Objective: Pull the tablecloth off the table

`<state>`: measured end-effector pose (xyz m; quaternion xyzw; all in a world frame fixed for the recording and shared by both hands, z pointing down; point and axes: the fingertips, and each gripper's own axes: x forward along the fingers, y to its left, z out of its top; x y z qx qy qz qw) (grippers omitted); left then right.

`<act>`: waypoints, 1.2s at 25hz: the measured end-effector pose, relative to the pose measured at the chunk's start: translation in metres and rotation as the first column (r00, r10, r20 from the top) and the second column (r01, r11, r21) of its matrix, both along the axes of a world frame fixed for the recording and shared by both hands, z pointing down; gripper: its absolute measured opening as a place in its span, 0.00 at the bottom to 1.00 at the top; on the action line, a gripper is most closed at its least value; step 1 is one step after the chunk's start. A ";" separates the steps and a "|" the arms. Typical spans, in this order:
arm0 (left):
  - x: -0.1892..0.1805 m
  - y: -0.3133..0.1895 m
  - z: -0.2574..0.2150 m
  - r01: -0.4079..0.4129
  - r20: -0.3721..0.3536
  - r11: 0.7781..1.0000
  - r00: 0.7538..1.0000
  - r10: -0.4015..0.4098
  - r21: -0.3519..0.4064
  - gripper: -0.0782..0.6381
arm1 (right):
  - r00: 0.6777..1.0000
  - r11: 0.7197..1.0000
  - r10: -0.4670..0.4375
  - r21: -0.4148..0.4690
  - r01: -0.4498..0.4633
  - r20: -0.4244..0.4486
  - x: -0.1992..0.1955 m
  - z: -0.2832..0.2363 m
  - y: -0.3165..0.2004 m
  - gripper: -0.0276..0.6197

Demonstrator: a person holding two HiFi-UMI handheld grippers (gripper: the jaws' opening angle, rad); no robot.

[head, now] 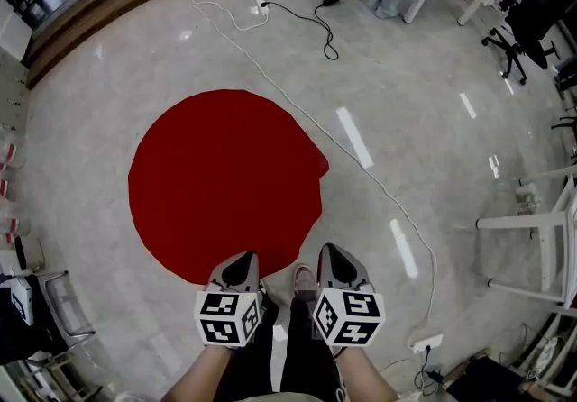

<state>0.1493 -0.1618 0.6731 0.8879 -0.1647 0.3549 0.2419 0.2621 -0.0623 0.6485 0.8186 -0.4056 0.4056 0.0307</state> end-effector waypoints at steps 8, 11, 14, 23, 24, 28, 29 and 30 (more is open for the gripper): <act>-0.008 0.001 0.009 -0.039 0.026 0.999 0.999 0.040 -0.007 0.13 | 0.997 0.999 -0.044 -0.029 0.046 0.067 -0.031 0.026 0.003 0.08; -0.008 0.002 0.011 -0.052 0.036 0.999 0.998 0.052 -0.002 0.13 | 0.995 0.999 -0.045 -0.014 0.047 0.091 -0.038 0.032 0.005 0.08; -0.007 0.004 0.015 -0.063 0.046 0.998 0.997 0.063 0.006 0.13 | 0.993 0.998 -0.056 -0.006 0.057 0.107 -0.040 0.039 0.006 0.18; -0.011 0.010 0.025 -0.077 0.095 0.997 0.993 0.076 0.013 0.13 | 0.978 0.989 -0.149 0.020 0.148 0.148 -0.053 0.062 0.002 0.27; -0.011 0.011 0.026 -0.075 0.100 0.997 0.992 0.073 0.016 0.13 | 0.973 0.985 -0.171 0.025 0.169 0.153 -0.055 0.065 0.001 0.29; -0.018 0.013 0.026 -0.019 0.117 1.000 0.993 0.018 0.014 0.13 | 0.944 0.961 -0.278 0.046 0.274 0.177 -0.066 0.077 -0.003 0.35; -0.020 0.012 0.026 -0.002 0.121 1.000 0.993 0.000 0.015 0.13 | 0.934 0.951 -0.309 0.049 0.305 0.180 -0.069 0.081 -0.004 0.37; -0.023 0.012 0.026 0.015 0.125 1.000 0.992 -0.017 0.016 0.13 | 0.923 0.941 -0.339 0.052 0.336 0.182 -0.071 0.086 -0.006 0.39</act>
